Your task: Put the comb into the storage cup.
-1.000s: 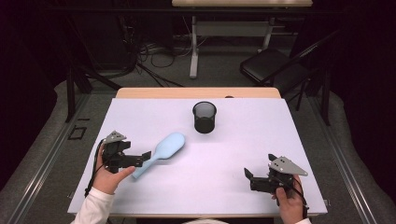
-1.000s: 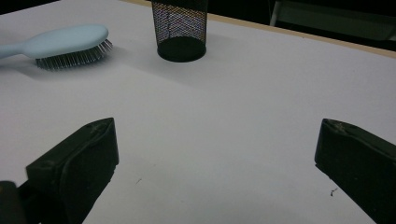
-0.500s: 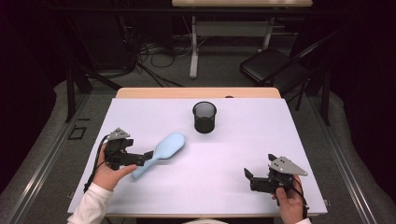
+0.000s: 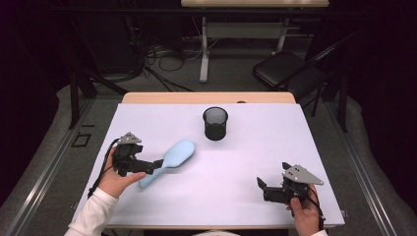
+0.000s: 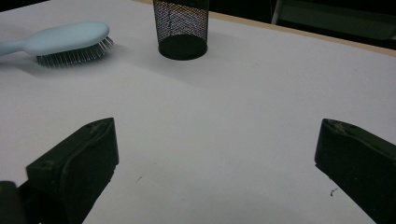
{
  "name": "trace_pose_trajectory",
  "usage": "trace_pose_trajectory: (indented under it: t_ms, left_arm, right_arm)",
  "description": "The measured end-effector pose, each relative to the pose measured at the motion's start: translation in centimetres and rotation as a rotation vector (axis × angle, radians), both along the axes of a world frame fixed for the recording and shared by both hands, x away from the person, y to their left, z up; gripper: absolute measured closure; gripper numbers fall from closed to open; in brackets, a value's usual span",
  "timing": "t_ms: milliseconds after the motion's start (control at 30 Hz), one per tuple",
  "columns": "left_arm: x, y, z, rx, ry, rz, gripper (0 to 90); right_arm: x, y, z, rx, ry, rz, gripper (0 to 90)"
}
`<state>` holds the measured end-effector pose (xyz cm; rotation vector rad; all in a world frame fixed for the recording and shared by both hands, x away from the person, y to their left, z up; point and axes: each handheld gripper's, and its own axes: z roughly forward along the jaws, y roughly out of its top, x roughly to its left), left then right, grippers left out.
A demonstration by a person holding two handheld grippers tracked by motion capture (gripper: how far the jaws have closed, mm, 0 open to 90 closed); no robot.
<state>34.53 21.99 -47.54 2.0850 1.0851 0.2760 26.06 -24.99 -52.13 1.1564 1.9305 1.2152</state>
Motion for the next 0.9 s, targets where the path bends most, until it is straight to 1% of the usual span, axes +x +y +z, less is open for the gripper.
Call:
trace_pose_trajectory:
  t_ms: [67,200,367,400,433,533,600,633,667,700,767,800,867,900]
  left_arm:
    - [0.1,-0.1,0.0,0.008,-0.003,-0.007,0.6]
    - [0.4,-0.4,0.0,0.019,0.012,-0.02,0.6]
    - [0.7,-0.6,0.0,0.029,0.014,-0.03,0.6]
    - [0.8,-0.7,0.1,0.046,0.019,-0.034,0.6]
    - [0.8,-0.7,0.1,0.046,0.019,-0.034,0.6]
    - [1.1,-1.0,0.0,0.066,0.024,-0.042,0.7]
    - [1.2,-1.2,0.0,0.08,0.034,-0.051,0.6]
    - [1.2,-1.2,0.0,0.08,0.034,-0.051,0.6]
    - [1.3,-1.4,0.0,0.105,0.045,-0.062,0.6]
    - [1.3,-1.4,0.0,0.105,0.045,-0.062,0.6]
    - [1.4,-1.7,-0.1,0.122,0.044,-0.064,0.6]
    - [1.6,-1.8,0.0,0.136,0.054,-0.073,0.7]
    - [1.6,-1.9,0.0,0.143,0.051,-0.073,0.7]
    - [1.7,-1.9,0.0,0.151,0.057,-0.078,0.6]
  right_arm:
    - [0.0,0.0,0.0,-0.002,-0.001,0.002,0.0]
    - [0.0,0.0,0.0,-0.002,0.0,0.002,0.0]
    - [0.0,0.0,0.0,-0.001,-0.002,0.0,0.0]
    - [0.0,0.0,0.0,0.0,0.0,0.001,0.0]
    - [0.0,0.0,0.0,-0.001,0.0,0.002,0.0]
    - [0.0,0.0,0.0,-0.001,0.0,0.002,0.0]
    - [0.0,0.0,0.0,-0.002,0.0,0.002,0.0]
    - [0.0,0.0,0.0,-0.002,0.0,0.002,0.0]
    - [0.0,0.0,0.0,-0.004,0.0,0.002,0.0]
    - [0.0,0.0,0.0,-0.004,0.0,0.002,0.0]
    - [0.0,0.0,0.0,-0.004,-0.001,0.002,0.0]
    - [0.0,0.0,0.0,-0.004,0.0,0.003,0.0]
    - [0.0,0.0,0.0,-0.005,0.0,0.003,0.0]
    - [0.0,0.0,0.0,-0.005,0.0,0.003,0.0]
